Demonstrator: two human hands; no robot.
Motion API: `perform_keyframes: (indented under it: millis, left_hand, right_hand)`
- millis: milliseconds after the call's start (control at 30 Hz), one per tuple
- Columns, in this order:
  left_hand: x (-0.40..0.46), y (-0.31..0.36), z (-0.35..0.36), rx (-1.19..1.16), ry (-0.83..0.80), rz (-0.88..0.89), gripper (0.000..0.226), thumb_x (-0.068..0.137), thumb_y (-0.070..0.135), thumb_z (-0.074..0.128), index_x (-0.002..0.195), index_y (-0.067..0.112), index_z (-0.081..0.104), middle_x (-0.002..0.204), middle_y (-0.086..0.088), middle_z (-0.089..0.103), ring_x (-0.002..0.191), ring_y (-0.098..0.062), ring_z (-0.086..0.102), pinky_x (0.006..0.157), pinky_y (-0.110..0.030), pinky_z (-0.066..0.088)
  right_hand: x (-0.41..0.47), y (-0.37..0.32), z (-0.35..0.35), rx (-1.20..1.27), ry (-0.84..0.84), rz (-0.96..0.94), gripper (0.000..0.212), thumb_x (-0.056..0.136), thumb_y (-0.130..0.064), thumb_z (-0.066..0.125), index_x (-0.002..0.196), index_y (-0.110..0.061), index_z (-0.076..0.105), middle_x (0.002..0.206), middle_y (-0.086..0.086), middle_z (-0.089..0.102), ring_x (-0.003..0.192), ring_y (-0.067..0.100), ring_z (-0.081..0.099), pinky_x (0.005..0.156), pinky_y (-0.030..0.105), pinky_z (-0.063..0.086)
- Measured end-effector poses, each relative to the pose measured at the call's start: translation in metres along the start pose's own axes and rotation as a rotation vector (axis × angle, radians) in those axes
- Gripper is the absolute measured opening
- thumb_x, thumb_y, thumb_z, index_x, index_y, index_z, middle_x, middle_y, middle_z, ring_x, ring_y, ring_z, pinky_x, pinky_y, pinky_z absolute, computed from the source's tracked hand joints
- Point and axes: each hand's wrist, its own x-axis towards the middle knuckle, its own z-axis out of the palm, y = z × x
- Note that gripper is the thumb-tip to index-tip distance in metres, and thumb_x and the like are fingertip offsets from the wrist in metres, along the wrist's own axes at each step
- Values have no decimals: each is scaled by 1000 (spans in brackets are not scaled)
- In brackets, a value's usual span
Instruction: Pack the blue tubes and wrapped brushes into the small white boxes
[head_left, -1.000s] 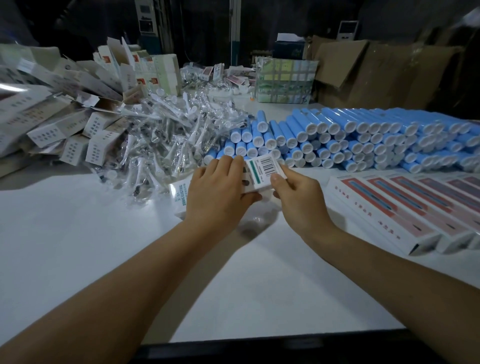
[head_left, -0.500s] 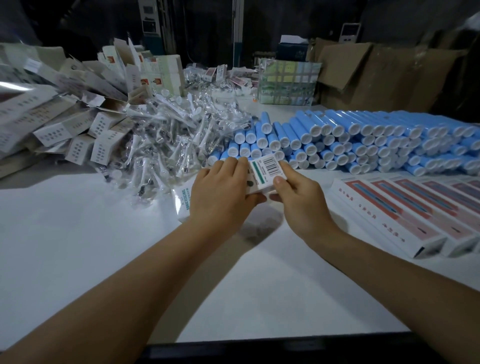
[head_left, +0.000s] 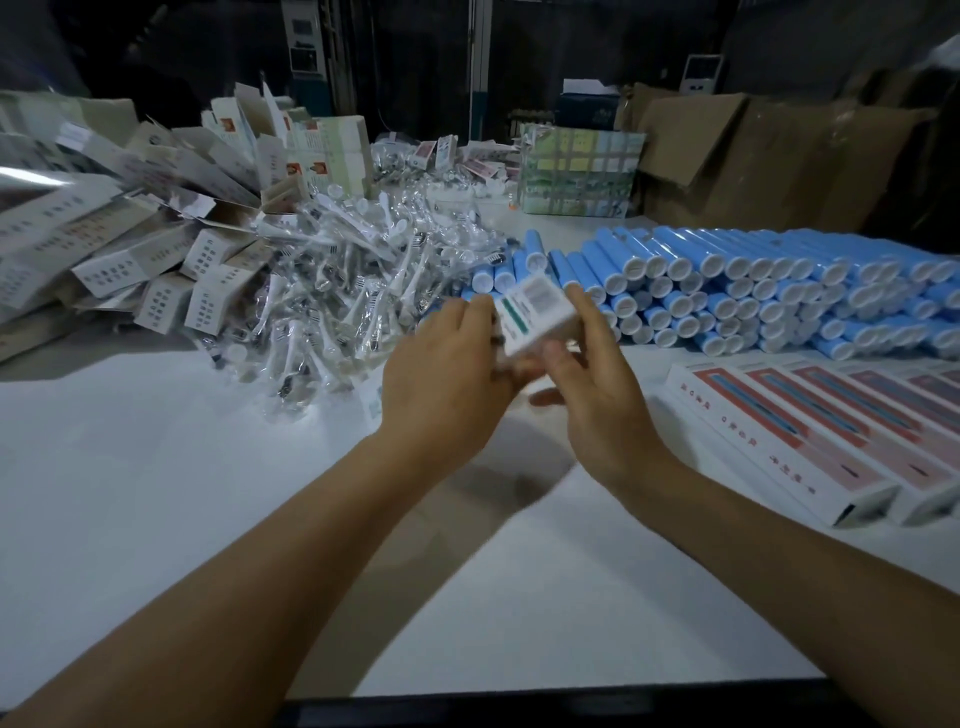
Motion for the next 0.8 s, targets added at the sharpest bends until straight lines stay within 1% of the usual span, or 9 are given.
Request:
perform_keyframes:
  millis: [67,133,200,267,300,367,467,633,800]
  left_hand:
    - [6,8,-11,-538,50,-139,45,86,61,49,108,22,56,94,4,58,80,-10,57,61,-25,41]
    - [7,16,-21,-1157,15,-421,42,89,60,45,96,22,60,83,4,68,71,-4,66,59,-23,52]
    - [4,17,-20,-1591,-133,-690,46,91,59,38,105,21,61,91,-1,73,84,-15,71,70,-33,56]
    - [-1,16,-11,-1758,-262,-849,55,92,61,36,121,19,55,106,-13,71,96,-30,69,85,-47,54]
    - [-3,16,-7,-1783,-294,-900,56,92,62,36,122,18,53,107,-16,70,94,-33,69,85,-49,54]
    - [-6,17,-1,-1804,-321,-954,53,92,61,36,120,20,54,96,-15,73,85,-31,71,68,-44,59]
    - [-6,18,3,-1801,-332,-945,53,92,59,39,117,17,59,86,-13,74,77,-26,72,53,-35,57]
    - [-7,15,7,-1648,-316,-894,45,89,62,43,99,25,67,92,-7,74,83,-23,72,61,-33,59]
    - [-3,-3,5,-1323,-12,-756,40,98,47,39,102,15,63,79,-1,66,71,-14,64,65,-28,50]
  right_hand:
    - [1,-5,-3,38,10,-54,49,92,-35,46,138,-40,31,118,-17,55,99,9,62,79,28,54]
    - [0,-6,-6,-8,-13,-60,43,87,-43,45,128,-51,34,114,-18,53,99,11,60,81,30,53]
    - [-2,-6,-6,-64,-75,-33,40,84,-51,45,121,-60,34,106,-17,53,95,6,61,76,26,55]
    - [-3,-7,-3,-122,-98,-21,42,82,-57,48,122,-60,37,101,-13,51,89,-1,59,66,17,53]
    - [-2,-7,-1,-164,-97,-22,48,82,-60,51,128,-55,39,101,-13,48,87,-4,58,62,12,50]
    - [0,-6,2,-259,-89,-10,64,81,-60,59,138,-42,39,101,-17,44,87,-3,57,59,9,48]
    - [0,-3,2,-374,-69,-15,61,82,-49,66,137,-35,43,99,-19,40,91,0,56,65,11,47]
    - [4,-3,-4,-502,-48,-35,60,84,-43,65,139,-37,40,93,-20,38,92,10,57,66,14,49]
    - [5,-16,-20,-636,-115,-17,63,85,-44,63,142,-39,37,105,-11,41,97,13,54,67,16,53]
